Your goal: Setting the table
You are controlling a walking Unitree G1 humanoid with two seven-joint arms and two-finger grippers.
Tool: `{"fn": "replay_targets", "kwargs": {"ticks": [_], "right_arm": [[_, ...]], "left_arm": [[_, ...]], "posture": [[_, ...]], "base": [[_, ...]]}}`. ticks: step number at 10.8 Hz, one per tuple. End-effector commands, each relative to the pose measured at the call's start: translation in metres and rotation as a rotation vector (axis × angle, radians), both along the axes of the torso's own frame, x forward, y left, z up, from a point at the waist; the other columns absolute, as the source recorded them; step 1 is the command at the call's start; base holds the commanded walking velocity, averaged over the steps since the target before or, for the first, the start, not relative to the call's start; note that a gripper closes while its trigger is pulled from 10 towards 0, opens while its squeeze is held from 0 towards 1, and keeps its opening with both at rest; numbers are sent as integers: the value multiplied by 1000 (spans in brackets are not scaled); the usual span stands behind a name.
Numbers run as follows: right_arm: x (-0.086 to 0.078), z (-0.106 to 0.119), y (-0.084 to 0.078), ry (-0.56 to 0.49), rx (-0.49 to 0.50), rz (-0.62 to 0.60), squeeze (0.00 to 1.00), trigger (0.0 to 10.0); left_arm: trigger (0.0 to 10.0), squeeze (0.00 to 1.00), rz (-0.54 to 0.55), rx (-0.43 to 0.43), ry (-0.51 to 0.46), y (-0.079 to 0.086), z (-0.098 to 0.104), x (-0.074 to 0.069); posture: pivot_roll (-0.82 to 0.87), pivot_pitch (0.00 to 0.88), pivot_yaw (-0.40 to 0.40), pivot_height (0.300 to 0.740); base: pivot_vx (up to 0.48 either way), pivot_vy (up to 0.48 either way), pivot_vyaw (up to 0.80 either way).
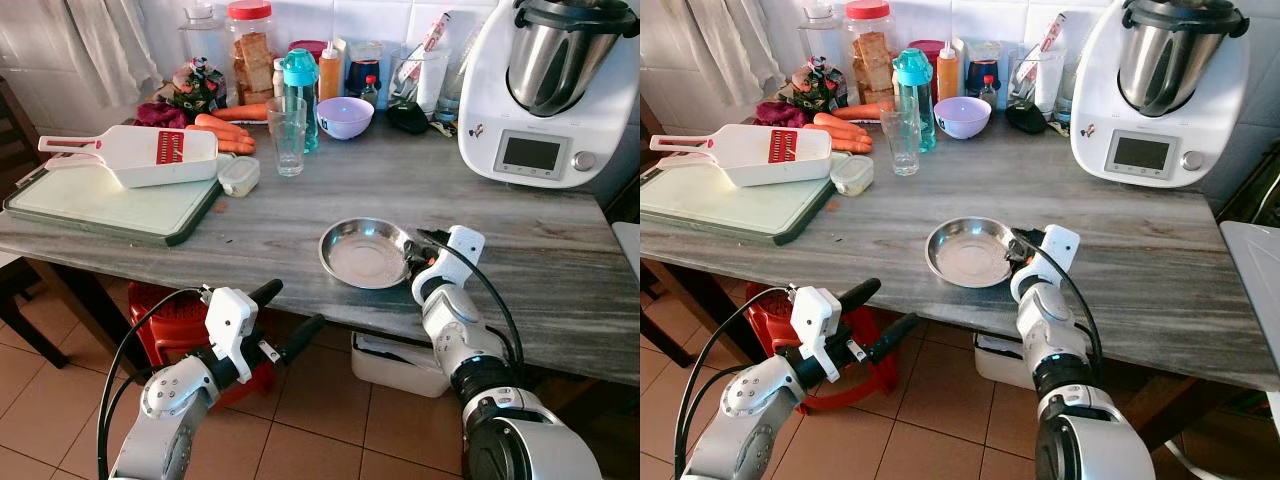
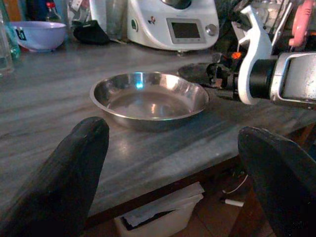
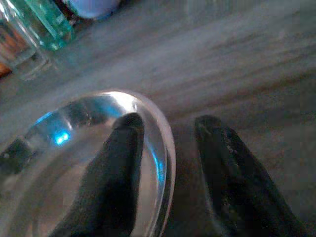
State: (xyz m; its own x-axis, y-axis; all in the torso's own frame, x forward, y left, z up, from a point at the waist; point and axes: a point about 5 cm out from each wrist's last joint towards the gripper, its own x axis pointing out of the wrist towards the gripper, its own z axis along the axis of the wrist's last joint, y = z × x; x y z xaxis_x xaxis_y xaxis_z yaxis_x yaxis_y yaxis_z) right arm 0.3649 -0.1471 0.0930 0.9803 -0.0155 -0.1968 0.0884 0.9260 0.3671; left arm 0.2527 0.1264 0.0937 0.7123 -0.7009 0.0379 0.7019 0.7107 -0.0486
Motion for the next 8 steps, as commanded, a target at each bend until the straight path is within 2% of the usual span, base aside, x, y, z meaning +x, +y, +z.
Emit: {"fn": "replay_targets", "kwargs": {"ticks": [1,3,5,6,7,8], "right_arm": [[3,11,-4,-60,-27,0,1000,10000],[3,16,-8,-93,-51,5,1000,10000],[2,19,-11,-115,-59,-7,1000,10000],[2,26,-13,-162,-49,-11,1000,10000],[1,31,-14,-196,-60,21,1000,10000],[-3,35,-19,-217,-117,24,1000,10000]], "left_arm": [[10000,0,7,14,-27,-1,5,5],[10000,0,34,13,-52,0,12,20],[10000,0,47,18,-69,3,15,27],[10000,0,75,12,-86,5,18,31],[10000,0,135,4,-133,8,25,38],[10000,0,217,14,-150,13,28,45]], "posture": [[13,0,18,740],[3,0,20,740],[2,0,22,740],[5,0,22,740],[11,0,19,740],[13,0,18,740]], "base": [[0,0,0],[0,0,0],[0,0,0],[0,0,0],[0,0,0],[0,0,0]]}}
